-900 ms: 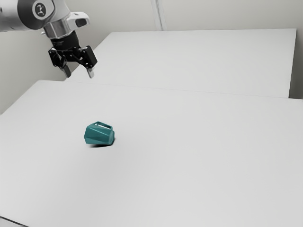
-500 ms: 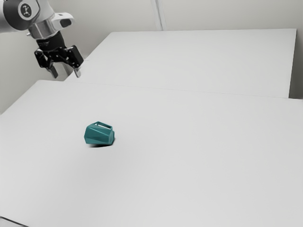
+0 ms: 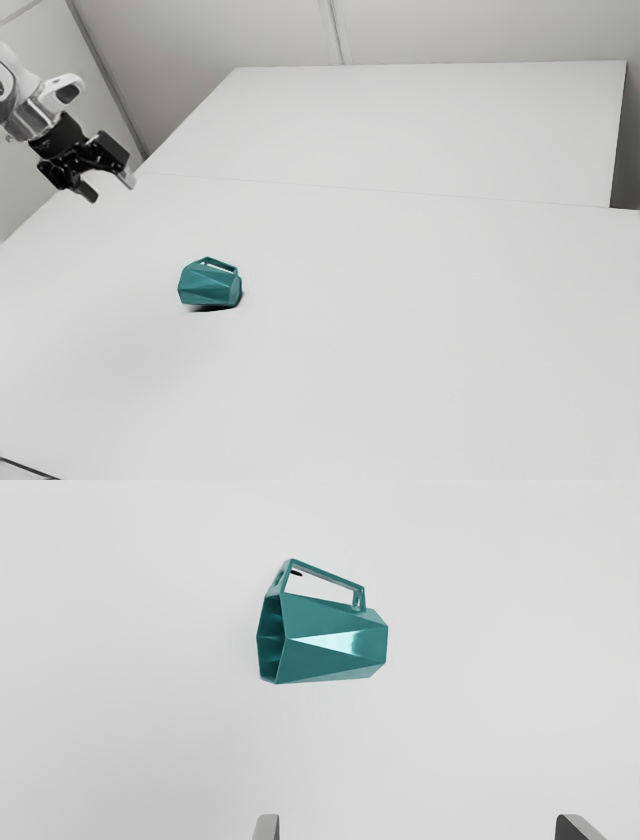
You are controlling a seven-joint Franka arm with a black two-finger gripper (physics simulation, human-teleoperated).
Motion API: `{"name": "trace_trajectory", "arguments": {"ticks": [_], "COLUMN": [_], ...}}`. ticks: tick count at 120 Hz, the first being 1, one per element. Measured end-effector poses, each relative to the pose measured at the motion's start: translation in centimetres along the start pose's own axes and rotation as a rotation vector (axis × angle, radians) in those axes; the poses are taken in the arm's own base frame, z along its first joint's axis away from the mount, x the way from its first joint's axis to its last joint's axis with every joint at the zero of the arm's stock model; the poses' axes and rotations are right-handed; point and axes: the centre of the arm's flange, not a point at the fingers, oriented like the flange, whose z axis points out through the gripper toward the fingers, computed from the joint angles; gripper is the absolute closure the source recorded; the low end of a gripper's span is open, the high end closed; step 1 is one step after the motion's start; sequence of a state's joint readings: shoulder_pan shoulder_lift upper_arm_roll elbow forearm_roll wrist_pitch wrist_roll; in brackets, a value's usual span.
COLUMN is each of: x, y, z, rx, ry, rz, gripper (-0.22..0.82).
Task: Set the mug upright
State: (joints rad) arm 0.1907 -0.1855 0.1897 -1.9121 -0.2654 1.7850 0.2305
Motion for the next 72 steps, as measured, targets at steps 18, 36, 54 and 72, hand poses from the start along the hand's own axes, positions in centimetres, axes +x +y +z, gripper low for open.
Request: {"name": "trace_trajectory", "arguments": {"ticks": [18, 36, 54, 72], "x": [-0.7, -1.7, -2.5, -2.7], "y": [-2.9, -5.3, -7.2, -9.4], "z": [2.9, 5.1, 5.5, 7.0], "rx": [-0.070, -0.155, -0.240, -0.278], "ry": [0.038, 0.075, 0.082, 0.056], "rz": [0.011, -0.013, -0.059, -0.091], "gripper": [0.00, 0.00, 0.00, 0.00]}}
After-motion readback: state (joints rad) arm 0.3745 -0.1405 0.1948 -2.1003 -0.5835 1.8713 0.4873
